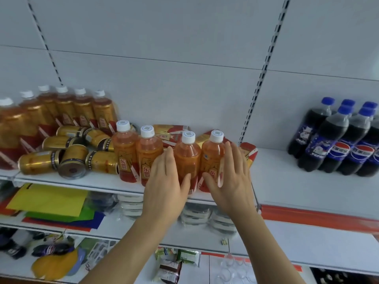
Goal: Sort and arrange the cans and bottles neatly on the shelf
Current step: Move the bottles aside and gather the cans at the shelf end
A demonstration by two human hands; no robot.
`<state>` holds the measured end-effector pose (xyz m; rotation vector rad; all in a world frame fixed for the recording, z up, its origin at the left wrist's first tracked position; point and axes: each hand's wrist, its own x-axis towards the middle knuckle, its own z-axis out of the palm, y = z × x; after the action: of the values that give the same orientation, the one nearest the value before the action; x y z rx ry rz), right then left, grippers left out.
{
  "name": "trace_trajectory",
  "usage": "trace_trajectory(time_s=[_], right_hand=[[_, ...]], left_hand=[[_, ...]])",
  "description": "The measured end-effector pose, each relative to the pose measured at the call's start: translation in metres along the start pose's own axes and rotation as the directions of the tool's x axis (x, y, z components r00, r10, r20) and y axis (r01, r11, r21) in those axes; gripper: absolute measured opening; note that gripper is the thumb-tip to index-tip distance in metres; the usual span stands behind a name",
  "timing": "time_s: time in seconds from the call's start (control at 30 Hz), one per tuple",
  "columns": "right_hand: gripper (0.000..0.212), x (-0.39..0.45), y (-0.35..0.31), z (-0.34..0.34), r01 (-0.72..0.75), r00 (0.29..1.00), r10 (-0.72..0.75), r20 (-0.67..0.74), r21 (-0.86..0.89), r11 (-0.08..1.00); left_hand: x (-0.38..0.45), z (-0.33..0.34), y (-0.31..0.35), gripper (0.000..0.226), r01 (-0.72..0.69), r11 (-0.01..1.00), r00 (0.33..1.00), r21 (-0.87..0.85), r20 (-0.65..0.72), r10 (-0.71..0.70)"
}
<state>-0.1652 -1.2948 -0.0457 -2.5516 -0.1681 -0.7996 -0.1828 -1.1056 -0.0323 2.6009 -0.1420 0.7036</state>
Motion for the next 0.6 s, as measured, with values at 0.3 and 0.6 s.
trace_trajectory(time_s=[0.3, 0.6], right_hand=[[0.073, -0.010, -0.061, 0.002, 0.084, 0.966, -0.099, -0.240, -0.074, 0.994], [0.075, -0.038, -0.201, 0.044, 0.142, 0.979, -0.159, -0.129, -0.134, 0.981]], left_hand=[[-0.004, -0.035, -0.030, 0.067, -0.173, 0.981, 0.975, 0.091, -0.126, 0.184], [-0.029, -0.101, -0.152, 0.074, -0.085, 0.979, 0.987, 0.188, -0.118, 0.108]])
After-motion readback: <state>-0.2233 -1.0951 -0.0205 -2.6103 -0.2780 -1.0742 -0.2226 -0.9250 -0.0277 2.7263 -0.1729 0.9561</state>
